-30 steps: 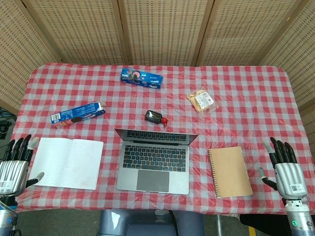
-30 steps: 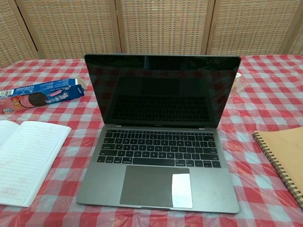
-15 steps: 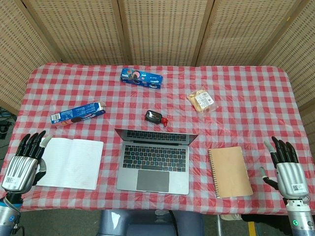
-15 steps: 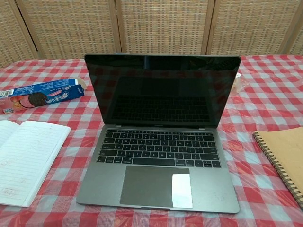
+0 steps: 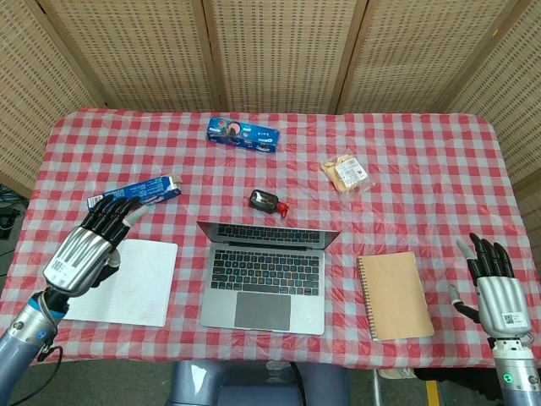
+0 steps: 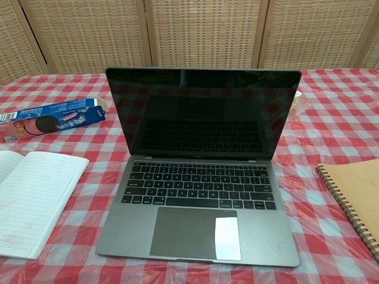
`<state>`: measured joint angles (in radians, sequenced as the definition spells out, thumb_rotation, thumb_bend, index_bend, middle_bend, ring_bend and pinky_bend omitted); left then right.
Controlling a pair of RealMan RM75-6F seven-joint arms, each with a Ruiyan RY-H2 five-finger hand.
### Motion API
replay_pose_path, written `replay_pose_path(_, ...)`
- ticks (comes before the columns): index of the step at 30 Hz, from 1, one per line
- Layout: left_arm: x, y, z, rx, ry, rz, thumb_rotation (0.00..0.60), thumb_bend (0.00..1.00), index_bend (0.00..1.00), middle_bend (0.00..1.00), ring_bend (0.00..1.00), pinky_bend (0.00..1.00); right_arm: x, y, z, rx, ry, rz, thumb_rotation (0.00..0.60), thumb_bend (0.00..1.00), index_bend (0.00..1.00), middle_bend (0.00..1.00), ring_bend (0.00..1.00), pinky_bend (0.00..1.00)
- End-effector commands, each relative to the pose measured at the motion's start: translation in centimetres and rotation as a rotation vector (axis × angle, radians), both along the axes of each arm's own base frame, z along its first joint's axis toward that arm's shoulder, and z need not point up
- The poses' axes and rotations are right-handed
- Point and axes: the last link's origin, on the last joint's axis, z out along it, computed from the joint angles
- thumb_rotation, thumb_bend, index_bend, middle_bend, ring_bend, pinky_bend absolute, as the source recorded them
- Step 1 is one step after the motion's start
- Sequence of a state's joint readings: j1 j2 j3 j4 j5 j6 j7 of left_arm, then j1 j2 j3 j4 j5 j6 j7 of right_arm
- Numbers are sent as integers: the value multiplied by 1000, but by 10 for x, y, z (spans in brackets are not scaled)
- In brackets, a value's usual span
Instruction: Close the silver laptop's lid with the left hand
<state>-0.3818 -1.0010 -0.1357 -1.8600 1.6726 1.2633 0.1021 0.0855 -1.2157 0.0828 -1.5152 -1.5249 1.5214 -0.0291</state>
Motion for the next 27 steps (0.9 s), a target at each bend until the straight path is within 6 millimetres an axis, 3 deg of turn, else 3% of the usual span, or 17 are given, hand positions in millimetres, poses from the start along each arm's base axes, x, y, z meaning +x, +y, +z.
replay_pose_path(1,22,22,-1,-28,-5,-21,600,1000,0,0,0,3,-2,-1,0,-2,0,-6,600,592,0,0,0,0)
replay_pose_path(10,69,57,-21,-143,-5,-47,600,1000,0,0,0,33,-9,-5,1,-2,-4,-35,600,591,0,0,0,0)
replay_pose_path(14,92,72,-44,-224,12,-47,600,1000,7,0,0,39,-13,-7,2,-2,-13,-52,600,590,0,0,0,0)
replay_pose_path(27,122,91,-81,-296,17,0,600,1000,103,0,0,106,-19,-11,3,5,-29,-66,600,590,0,0,0,0)
